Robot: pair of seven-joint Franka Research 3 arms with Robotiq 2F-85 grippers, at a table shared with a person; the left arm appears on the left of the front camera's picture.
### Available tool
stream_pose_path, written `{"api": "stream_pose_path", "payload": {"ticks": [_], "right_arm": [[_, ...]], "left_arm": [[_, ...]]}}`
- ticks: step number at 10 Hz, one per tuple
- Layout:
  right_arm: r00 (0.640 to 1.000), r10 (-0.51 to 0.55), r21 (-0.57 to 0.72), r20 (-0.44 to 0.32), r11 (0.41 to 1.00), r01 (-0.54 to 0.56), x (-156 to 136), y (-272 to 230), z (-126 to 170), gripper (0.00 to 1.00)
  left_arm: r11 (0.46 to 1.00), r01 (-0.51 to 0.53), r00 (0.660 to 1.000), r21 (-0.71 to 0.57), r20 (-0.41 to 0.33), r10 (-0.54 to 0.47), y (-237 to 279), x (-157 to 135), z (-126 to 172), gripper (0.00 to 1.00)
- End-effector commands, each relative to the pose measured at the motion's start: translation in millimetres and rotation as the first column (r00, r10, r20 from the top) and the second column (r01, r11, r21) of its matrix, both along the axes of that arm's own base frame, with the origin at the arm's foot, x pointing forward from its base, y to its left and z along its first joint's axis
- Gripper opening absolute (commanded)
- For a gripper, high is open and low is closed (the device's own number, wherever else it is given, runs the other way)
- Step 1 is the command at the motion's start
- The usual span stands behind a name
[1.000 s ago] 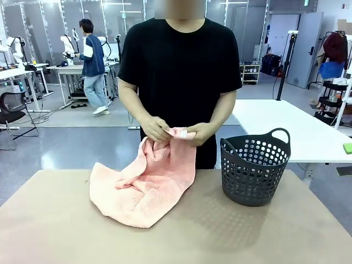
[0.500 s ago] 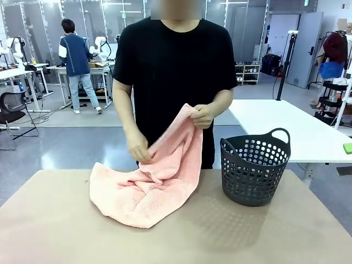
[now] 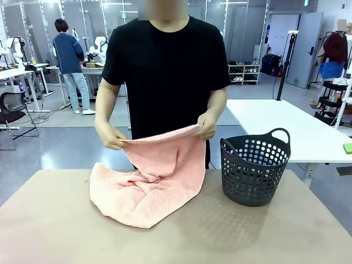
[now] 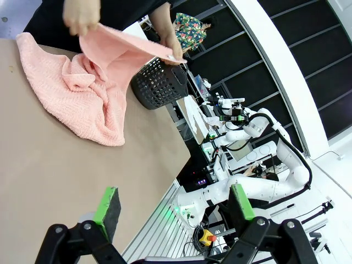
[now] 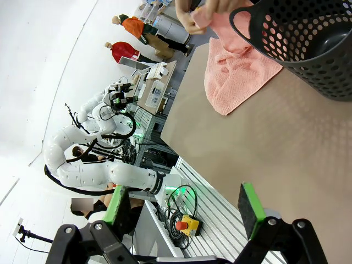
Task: Fold the towel.
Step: Grab the top end of the 100 cm Hotel Towel extended by the human.
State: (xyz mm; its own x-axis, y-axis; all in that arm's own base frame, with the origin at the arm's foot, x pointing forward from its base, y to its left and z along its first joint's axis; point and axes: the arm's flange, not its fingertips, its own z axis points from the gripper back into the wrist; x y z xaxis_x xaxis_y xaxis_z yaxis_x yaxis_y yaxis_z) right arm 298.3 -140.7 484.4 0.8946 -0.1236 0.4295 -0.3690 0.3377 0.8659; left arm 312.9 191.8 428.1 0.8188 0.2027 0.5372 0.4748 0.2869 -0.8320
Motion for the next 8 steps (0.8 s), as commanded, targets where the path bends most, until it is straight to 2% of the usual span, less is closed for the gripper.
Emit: {"api": "stream_pose_path", "payload": {"ticks": [1,8], "right_arm": [[1.000,-0.001,0.011,0.022,1.000,0.000,2.5,0.1,0.3,1.00],[1.000,-0.001,0.011,0.022,1.000,0.000,2.5,0.1,0.3,1.00]], "left_arm": [[1.000,0.015,1.000,-0.004,0.009,-0.015,1.0,-1.5,-0.8,1.00],[1.000,0.015,1.000,-0.004,0.009,-0.015,1.0,-1.5,-0.8,1.00]]}}
